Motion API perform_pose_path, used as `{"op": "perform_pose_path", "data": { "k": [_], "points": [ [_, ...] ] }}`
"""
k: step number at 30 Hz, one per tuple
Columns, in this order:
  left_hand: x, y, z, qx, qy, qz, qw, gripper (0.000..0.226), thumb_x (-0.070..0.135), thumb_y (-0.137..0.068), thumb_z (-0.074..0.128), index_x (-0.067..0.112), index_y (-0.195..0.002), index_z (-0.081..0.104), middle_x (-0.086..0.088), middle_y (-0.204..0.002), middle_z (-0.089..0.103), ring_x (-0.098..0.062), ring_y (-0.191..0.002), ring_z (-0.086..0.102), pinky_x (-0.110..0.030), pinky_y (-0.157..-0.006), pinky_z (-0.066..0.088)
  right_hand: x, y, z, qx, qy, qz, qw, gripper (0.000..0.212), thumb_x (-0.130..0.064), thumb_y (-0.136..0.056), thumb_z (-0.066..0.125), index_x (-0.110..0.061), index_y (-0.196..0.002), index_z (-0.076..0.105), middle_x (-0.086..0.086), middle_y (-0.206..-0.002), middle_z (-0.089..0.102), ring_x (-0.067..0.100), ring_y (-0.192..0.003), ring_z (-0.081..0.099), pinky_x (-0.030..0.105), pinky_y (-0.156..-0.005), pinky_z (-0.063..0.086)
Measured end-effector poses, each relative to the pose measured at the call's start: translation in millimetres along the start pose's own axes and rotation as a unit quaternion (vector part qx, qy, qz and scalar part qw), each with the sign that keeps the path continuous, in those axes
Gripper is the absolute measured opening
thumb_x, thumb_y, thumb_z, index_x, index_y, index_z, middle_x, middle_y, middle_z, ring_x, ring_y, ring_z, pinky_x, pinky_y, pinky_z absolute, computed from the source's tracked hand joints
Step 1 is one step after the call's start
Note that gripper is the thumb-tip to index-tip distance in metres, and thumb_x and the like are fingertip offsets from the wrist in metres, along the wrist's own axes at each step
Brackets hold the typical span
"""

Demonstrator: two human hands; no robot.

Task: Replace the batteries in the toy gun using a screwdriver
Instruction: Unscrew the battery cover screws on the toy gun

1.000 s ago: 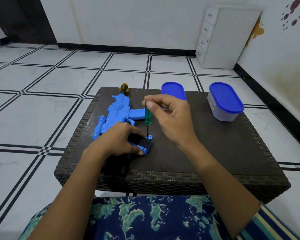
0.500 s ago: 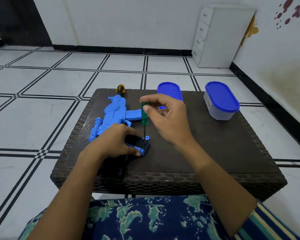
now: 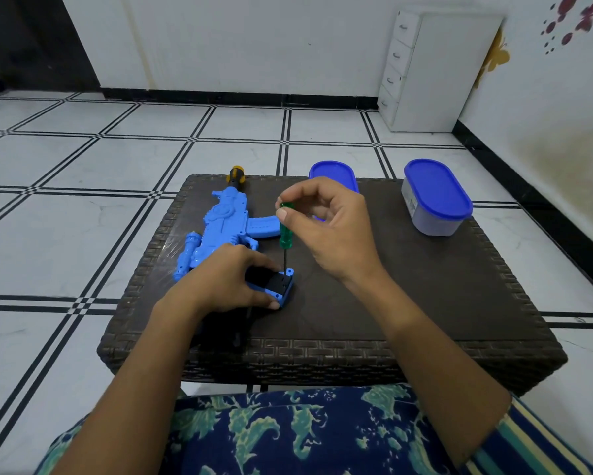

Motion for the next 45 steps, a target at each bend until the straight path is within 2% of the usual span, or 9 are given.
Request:
{"op": "perform_pose_path", "data": {
  "k": [5, 10, 16, 19, 22, 26, 33, 40, 45],
  "points": [
    [-1.1, 1.2, 2.1, 0.012, -0.013, -0.016, 1.000, 0.066, 0.058, -0.054, 0.085, 0.033, -0.112, 0.068, 0.015, -0.103, 0.067, -0.005, -0.100, 0.059, -0.031, -0.089, 0.050, 1.2, 0.7, 1.8, -0.013, 0.016, -0.014, 1.000, 0.020, -0.003, -0.078, 0.079, -0.016, -0.088, 0.068, 0.004, -0.092, 0.074, 0.016, -0.089, 0.071, 0.025, -0.076, 0.057],
    [9.7, -0.1, 7.7, 0.034, -0.083, 0.008, 0.996, 0.047, 0.067, -0.055, 0.079, 0.037, -0.084, 0.056, 0.015, -0.074, 0.058, -0.011, -0.079, 0.056, -0.031, -0.067, 0.048, 2.8, 1.3, 2.6, -0.025, 0.027, -0.020, 0.999, 0.031, -0.001, -0.075, 0.080, -0.023, -0.084, 0.062, 0.005, -0.091, 0.073, 0.020, -0.090, 0.071, 0.038, -0.079, 0.061],
    [6.6, -1.6, 7.1, 0.031, -0.085, 0.006, 0.996, 0.057, 0.068, -0.058, 0.076, 0.033, -0.102, 0.067, 0.010, -0.089, 0.067, -0.014, -0.088, 0.061, -0.038, -0.076, 0.053, 0.6, 2.1, 3.1, -0.045, 0.007, -0.008, 0.999, 0.029, 0.007, -0.083, 0.067, -0.020, -0.088, 0.062, 0.008, -0.100, 0.074, 0.010, -0.096, 0.071, 0.024, -0.076, 0.058],
    [6.2, -1.3, 7.3, 0.027, -0.081, 0.008, 0.996, 0.058, 0.068, -0.059, 0.076, 0.032, -0.103, 0.067, 0.010, -0.091, 0.067, -0.013, -0.089, 0.061, -0.039, -0.077, 0.053, -3.1, 4.2, 2.8, -0.043, 0.017, -0.007, 0.999, 0.020, 0.002, -0.083, 0.073, -0.014, -0.091, 0.064, 0.002, -0.103, 0.070, -0.002, -0.068, 0.065, 0.013, -0.060, 0.049],
    [4.9, -1.4, 7.7, 0.024, -0.076, 0.005, 0.997, 0.061, 0.068, -0.059, 0.076, 0.031, -0.106, 0.067, 0.009, -0.094, 0.068, -0.013, -0.091, 0.061, -0.039, -0.078, 0.053, -2.4, 2.6, 0.5, -0.022, 0.029, -0.028, 0.999, 0.023, -0.009, -0.076, 0.082, -0.020, -0.085, 0.064, 0.003, -0.095, 0.066, 0.003, -0.079, 0.061, 0.020, -0.060, 0.052],
    [2.5, -4.3, 8.2, 0.023, -0.068, 0.006, 0.997, 0.062, 0.073, -0.055, 0.072, 0.034, -0.104, 0.066, 0.012, -0.090, 0.067, -0.013, -0.089, 0.060, -0.039, -0.077, 0.053, -1.1, 0.1, -1.5, -0.025, 0.019, -0.032, 0.999, 0.021, -0.002, -0.076, 0.080, -0.016, -0.084, 0.066, -0.005, -0.083, 0.067, 0.006, -0.077, 0.063, 0.020, -0.062, 0.053],
    [1.4, -2.4, 7.0, 0.017, -0.062, 0.006, 0.998, 0.066, 0.066, -0.058, 0.078, 0.031, -0.114, 0.066, 0.009, -0.101, 0.069, -0.011, -0.097, 0.061, -0.039, -0.083, 0.053, 0.0, 0.4, -4.3, 0.012, 0.030, -0.043, 0.999, 0.018, -0.001, -0.079, 0.077, -0.015, -0.085, 0.068, 0.001, -0.084, 0.070, 0.010, -0.078, 0.066, 0.036, -0.068, 0.061],
    [1.2, -3.0, 7.6, 0.018, -0.055, 0.004, 0.998, 0.067, 0.064, -0.058, 0.080, 0.031, -0.115, 0.066, 0.008, -0.099, 0.069, -0.013, -0.097, 0.061, -0.038, -0.084, 0.052, -0.2, 1.0, -5.2, 0.020, 0.036, -0.045, 0.998, 0.016, 0.000, -0.080, 0.077, -0.013, -0.085, 0.068, 0.000, -0.084, 0.069, 0.007, -0.076, 0.065, 0.032, -0.067, 0.061],
    [-0.5, -3.7, 8.4, 0.014, -0.048, 0.002, 0.999, 0.069, 0.064, -0.058, 0.079, 0.034, -0.118, 0.065, 0.008, -0.104, 0.069, -0.011, -0.100, 0.060, -0.038, -0.086, 0.052, -0.2, 0.3, -6.7, 0.034, 0.040, -0.054, 0.997, 0.014, -0.001, -0.081, 0.077, -0.011, -0.086, 0.068, 0.001, -0.084, 0.069, 0.007, -0.077, 0.065, 0.038, -0.068, 0.061]
  ]
}}
Point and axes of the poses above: each hand's wrist, its own y-axis away from the middle knuckle, its own z-axis out of the palm, x = y × z, the point moved 3 cm from there along -y, towards the middle knuckle
